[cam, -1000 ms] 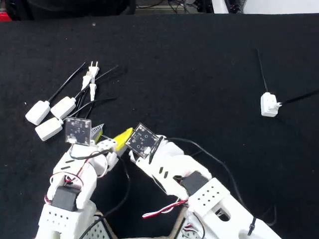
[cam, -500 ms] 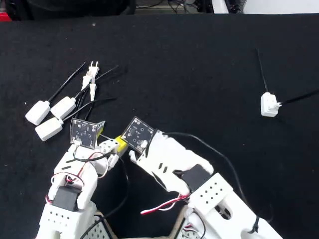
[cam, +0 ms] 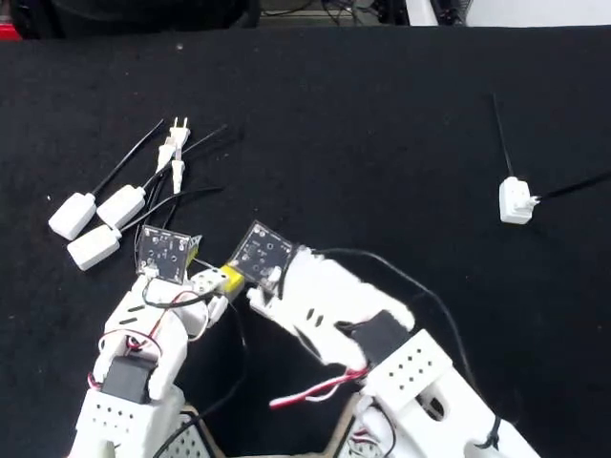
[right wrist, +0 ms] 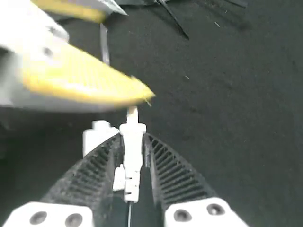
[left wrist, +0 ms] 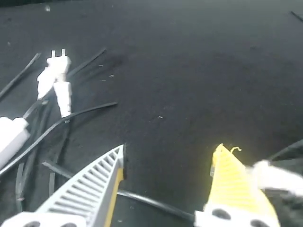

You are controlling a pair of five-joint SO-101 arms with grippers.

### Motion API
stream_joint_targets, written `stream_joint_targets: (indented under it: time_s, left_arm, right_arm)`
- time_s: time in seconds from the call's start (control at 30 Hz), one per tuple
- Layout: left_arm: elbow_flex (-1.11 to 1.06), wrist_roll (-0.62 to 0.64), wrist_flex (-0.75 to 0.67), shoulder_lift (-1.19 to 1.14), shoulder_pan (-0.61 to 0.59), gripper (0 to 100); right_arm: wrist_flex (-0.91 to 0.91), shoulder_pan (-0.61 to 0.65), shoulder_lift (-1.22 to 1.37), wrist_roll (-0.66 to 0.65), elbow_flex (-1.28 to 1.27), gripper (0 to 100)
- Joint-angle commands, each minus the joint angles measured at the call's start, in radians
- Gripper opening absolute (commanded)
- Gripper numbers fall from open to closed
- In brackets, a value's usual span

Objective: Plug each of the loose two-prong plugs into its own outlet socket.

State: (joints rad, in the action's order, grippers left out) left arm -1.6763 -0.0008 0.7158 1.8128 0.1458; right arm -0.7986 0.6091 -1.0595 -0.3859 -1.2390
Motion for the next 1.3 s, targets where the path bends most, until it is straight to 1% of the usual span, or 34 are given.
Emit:
stream_joint_targets:
  time_s: [0.0, 0.13, 0.23, 0.4, 0.57, 0.73, 0.83, 0.93, 1.03, 1.17, 1.27]
  left_arm:
    - [-0.005, 0.0, -0.015, 0.009, -0.065, 29]
    - [0.008, 0.002, -0.012, 0.009, -0.074, 29]
    - [0.008, 0.002, -0.014, 0.009, -0.074, 29]
    - [0.008, 0.002, -0.009, 0.009, -0.074, 29]
    - [0.005, 0.002, -0.009, 0.009, -0.074, 29]
    - [-0.001, 0.0, -0.009, 0.009, -0.079, 29]
    - [0.001, 0.0, -0.009, 0.009, -0.082, 29]
    - [0.001, 0.0, -0.009, 0.009, -0.082, 29]
    - [-0.001, -0.003, -0.009, 0.009, -0.082, 29]
    - [-0.001, -0.005, -0.009, 0.009, -0.084, 29]
    - [-0.001, -0.005, -0.009, 0.009, -0.084, 29]
  right_arm:
    - [-0.009, -0.143, -0.016, -0.048, -0.019, 1.1]
    - [-0.018, -0.285, -0.016, -0.121, -0.088, 1.1]
    - [-0.063, -0.345, -0.016, -0.132, -0.088, 1.1]
    - [-0.198, -0.387, 0.015, -0.124, 0.007, 1.1]
    - [-0.347, -0.402, 0.219, -0.123, 0.199, 1.1]
    - [-0.425, -0.402, 0.374, -0.081, 0.34, 1.1]
    - [-0.419, -0.404, 0.435, -0.081, 0.346, 1.1]
    - [-0.361, -0.408, 0.467, -0.089, 0.329, 1.1]
    - [-0.239, -0.408, 0.467, -0.095, 0.229, 1.1]
    - [-0.081, -0.41, 0.467, -0.19, 0.065, 1.1]
    - [-0.055, -0.411, 0.47, -0.209, -0.002, 1.5]
